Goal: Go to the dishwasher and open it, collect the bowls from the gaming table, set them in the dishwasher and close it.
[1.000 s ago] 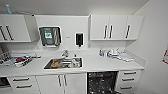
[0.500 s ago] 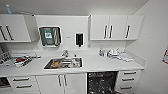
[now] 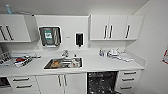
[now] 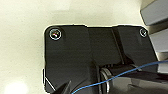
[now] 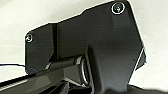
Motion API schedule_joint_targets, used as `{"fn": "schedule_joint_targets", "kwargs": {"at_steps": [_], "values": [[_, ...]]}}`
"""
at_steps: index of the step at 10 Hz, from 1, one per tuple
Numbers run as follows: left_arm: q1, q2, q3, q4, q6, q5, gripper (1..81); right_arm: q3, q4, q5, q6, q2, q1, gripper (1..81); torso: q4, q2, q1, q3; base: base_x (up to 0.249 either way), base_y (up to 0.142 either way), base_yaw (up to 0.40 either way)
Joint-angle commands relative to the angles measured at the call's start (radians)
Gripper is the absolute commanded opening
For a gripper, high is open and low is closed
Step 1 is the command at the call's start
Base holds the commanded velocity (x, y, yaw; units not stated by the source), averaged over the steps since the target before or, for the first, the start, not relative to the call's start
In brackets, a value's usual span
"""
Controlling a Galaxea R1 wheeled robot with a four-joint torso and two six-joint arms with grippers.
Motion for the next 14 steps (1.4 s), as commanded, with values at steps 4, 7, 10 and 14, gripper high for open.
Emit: {"fn": "schedule_joint_targets", "kwargs": {"at_steps": [4, 7, 10, 14], "values": [[-0.060, -0.012, 0.001, -0.009, 0.008, 0.055, 81.1, 0.000, -0.010, -0.041, -0.002, 0.006, 0.056, 81.1, 0.000, 0.000, 0.000, 0.000, 0.000, 0.000, 0.000], [-0.060, -0.013, 0.001, -0.005, 0.008, 0.057, 81.1, 0.003, -0.010, -0.041, -0.004, 0.008, 0.059, 81.1, 0.000, 0.000, 0.000, 0.000, 0.000, 0.000, 0.000], [-0.060, -0.016, 0.005, 0.005, 0.008, 0.060, 81.1, 0.004, -0.011, -0.038, -0.004, 0.012, 0.059, 81.1, 0.000, 0.000, 0.000, 0.000, 0.000, 0.000, 0.000], [-0.060, -0.016, 0.005, 0.003, 0.008, 0.060, 81.1, 0.000, -0.011, -0.038, -0.004, 0.012, 0.058, 81.1, 0.000, 0.000, 0.000, 0.000, 0.000, 0.000, 0.082]]}}
